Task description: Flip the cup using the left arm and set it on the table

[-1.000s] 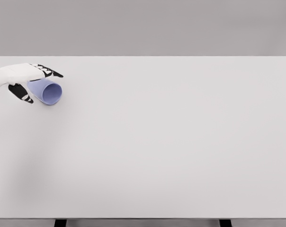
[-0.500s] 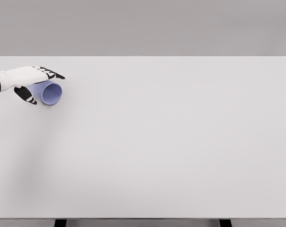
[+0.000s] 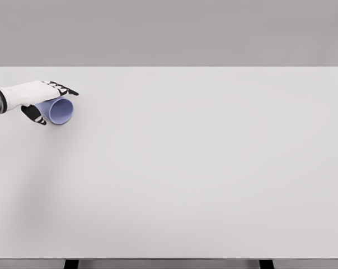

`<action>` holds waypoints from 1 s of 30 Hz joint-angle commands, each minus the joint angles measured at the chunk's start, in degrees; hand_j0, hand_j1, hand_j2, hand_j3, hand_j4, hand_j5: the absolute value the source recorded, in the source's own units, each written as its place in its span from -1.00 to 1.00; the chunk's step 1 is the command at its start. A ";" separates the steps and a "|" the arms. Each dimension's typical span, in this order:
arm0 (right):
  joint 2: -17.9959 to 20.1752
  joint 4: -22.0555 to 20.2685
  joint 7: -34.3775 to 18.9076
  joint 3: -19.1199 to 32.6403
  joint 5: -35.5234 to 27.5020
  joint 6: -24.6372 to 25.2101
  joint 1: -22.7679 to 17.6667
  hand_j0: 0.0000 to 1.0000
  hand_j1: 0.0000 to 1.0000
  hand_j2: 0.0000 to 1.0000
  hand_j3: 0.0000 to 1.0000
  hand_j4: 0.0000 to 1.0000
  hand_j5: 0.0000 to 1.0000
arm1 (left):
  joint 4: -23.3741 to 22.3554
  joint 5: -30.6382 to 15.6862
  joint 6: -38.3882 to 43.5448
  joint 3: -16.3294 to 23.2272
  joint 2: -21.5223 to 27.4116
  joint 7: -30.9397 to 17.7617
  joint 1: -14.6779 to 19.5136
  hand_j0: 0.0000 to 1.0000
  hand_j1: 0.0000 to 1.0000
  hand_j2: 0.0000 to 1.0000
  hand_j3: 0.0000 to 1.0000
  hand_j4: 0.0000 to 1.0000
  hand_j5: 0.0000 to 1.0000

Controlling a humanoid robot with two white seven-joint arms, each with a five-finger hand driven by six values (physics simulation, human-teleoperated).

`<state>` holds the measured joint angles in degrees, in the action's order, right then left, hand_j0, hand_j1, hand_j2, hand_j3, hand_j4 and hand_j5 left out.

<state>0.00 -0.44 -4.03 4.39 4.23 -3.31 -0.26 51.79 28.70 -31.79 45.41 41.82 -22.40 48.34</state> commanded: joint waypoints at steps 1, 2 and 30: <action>0.00 0.00 -0.01 0.00 -0.01 0.05 0.09 1.00 1.00 1.00 1.00 1.00 1.00 | -0.11 -0.04 0.15 -0.06 -0.08 0.17 0.00 1.00 1.00 1.00 1.00 1.00 1.00; 0.00 0.00 -0.01 0.00 -0.01 0.05 0.09 1.00 1.00 1.00 1.00 1.00 1.00 | -0.11 -0.04 0.15 -0.06 -0.08 0.17 0.00 1.00 1.00 1.00 1.00 1.00 1.00; 0.00 0.00 -0.01 0.00 -0.01 -0.03 0.09 1.00 1.00 1.00 1.00 1.00 1.00 | 0.33 -22.79 -1.87 0.38 0.45 -5.80 0.26 0.19 0.19 0.19 0.19 0.19 0.19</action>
<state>0.00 -0.44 -4.03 4.39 4.22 -3.29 -0.18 52.06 11.82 -33.44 45.83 42.14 -25.76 48.60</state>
